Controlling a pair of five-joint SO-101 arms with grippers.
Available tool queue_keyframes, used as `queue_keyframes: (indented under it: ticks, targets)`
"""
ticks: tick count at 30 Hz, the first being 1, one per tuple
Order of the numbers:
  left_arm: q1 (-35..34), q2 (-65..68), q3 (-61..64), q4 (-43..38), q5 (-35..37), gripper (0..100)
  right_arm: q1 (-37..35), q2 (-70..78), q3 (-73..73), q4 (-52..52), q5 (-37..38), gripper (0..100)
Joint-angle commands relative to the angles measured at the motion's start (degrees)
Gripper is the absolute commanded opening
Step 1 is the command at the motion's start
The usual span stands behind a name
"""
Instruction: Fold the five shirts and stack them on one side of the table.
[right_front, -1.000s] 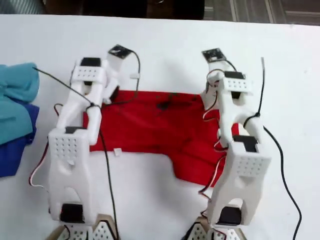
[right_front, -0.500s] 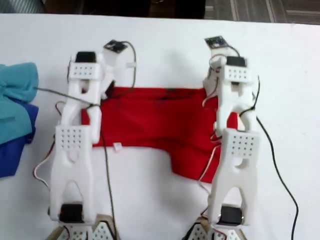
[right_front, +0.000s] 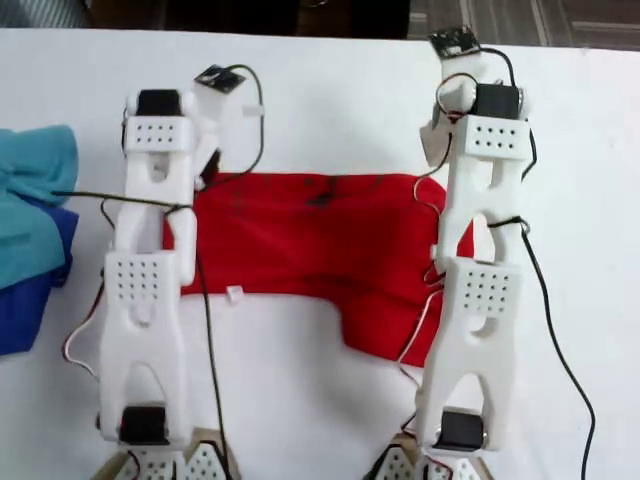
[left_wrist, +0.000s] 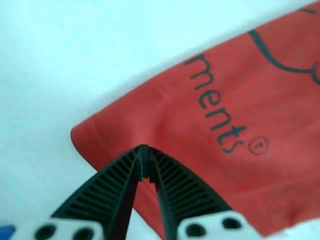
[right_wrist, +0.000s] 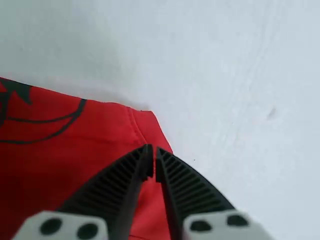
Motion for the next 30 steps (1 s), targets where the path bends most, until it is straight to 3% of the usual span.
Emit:
queue_keyframes:
  ticks: [1, 7, 15, 22, 30]
  targets:
    - [0.4, -12.2, 6.7, 1.0, 0.6, 2, 0.2, -10.8, 5.9, 1.5, -0.3, 2.0]
    - [0.3, -25.1, 22.2, -0.5, 0.4, 2, -2.9, -28.0, 24.2, 1.4, -0.4, 2.0]
    - [1.1, -42.6, 51.4, -14.1, 0.3, 2, -5.0, -45.3, 45.5, -3.9, -0.3, 2.0]
    - [0.8, -54.8, 81.5, -34.0, 0.3, 2, -5.0, -54.1, 72.1, -17.9, 0.1, 2.0]
    - [0.7, -54.0, 96.3, -49.0, 0.6, 2, -9.5, -56.0, 101.2, -37.3, 0.1, 2.0]
